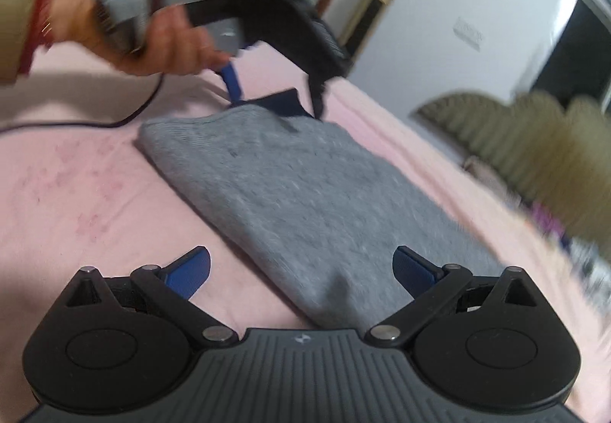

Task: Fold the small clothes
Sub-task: 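Grasp the folded sweater edge with both tools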

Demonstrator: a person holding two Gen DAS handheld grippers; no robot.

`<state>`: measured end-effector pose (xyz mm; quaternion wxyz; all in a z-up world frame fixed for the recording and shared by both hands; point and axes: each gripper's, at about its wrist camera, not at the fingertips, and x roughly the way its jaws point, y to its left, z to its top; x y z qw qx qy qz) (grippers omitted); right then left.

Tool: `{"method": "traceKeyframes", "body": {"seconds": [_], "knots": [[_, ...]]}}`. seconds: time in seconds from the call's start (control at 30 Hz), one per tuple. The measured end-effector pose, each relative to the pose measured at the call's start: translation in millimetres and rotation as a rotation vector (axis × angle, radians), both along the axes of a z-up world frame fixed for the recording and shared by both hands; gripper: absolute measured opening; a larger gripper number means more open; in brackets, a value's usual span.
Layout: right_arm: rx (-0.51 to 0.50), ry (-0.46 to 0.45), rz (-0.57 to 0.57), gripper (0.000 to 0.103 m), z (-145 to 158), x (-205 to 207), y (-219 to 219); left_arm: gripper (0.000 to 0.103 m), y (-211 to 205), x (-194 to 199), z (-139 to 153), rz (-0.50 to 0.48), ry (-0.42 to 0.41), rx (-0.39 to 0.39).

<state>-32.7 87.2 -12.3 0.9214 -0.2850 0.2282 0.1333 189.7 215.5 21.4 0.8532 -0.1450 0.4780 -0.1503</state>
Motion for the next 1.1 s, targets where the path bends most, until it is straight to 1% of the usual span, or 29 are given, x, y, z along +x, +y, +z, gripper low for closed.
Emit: {"method": "traceKeyframes", "body": {"seconds": [0.1,0.17,0.23,0.27,0.3,0.33,0.37,0.4,0.43,0.47,0.5,0.53,0.57,0.67,0.83,1.0,1.1], "knots": [[-0.065,-0.061,0.01,0.102,-4.6,3.8,18.0,0.103,-2.5,10.0,-5.3,-0.003,0.01,-0.04],[-0.087,-0.081,0.015,0.102,-5.0,10.2,29.3,0.102,-4.4,17.3,-7.7,-0.009,0.022,-0.089],[-0.099,-0.095,0.024,0.102,-6.3,17.4,41.2,0.096,-8.8,25.3,-10.1,-0.022,0.032,-0.144],[-0.109,-0.106,0.032,0.102,-7.1,19.5,48.4,0.094,-12.3,28.2,-10.9,-0.029,0.031,-0.153],[-0.12,-0.121,0.044,0.101,-7.9,20.9,53.7,0.088,-16.3,30.6,-11.3,-0.03,0.024,-0.148],[-0.131,-0.134,0.063,0.093,-8.8,22.2,59.4,0.076,-20.5,32.1,-11.4,-0.027,0.016,-0.135],[-0.136,-0.136,0.081,0.078,-9.3,23.5,63.4,0.068,-23.5,33.8,-12.1,-0.026,0.015,-0.126],[-0.138,-0.126,0.096,0.068,-9.5,25.5,66.4,0.053,-24.3,36.0,-12.8,-0.018,0.016,-0.117],[-0.135,-0.105,0.109,0.046,-10.2,28.5,69.4,0.031,-23.1,39.1,-14.3,-0.006,0.031,-0.112],[-0.127,-0.08,0.119,0.031,-10.9,31.7,71.3,0.022,-20.4,41.7,-16.9,0.008,0.052,-0.116],[-0.112,-0.06,0.127,0.029,-11.2,34.2,72.0,0.016,-17.9,43.0,-19.1,0.025,0.06,-0.127],[-0.099,-0.053,0.13,0.022,-11.1,35.4,71.6,0.015,-14.9,42.6,-19.4,0.036,0.053,-0.137],[-0.089,-0.048,0.136,0.015,-10.9,35.4,71.0,0.015,-15.3,40.5,-18.5,0.047,0.038,-0.13],[-0.059,-0.043,0.146,0.01,-7.7,33.4,67.0,0.013,-27.4,31.4,-8.6,0.059,-0.009,-0.054],[0.011,-0.115,0.12,0.009,6.2,21.9,44.3,0.012,-55.8,18.5,26.9,0.063,-0.071,0.068],[0.087,-0.158,0.053,0.009,28.5,11.1,6.6,0.012,-91.3,3.4,68.2,0.07,-0.138,0.144],[0.138,-0.178,0.0,0.009,38.4,4.3,-19.6,0.012,-120.1,-6.1,87.3,0.054,-0.168,0.169]]}}
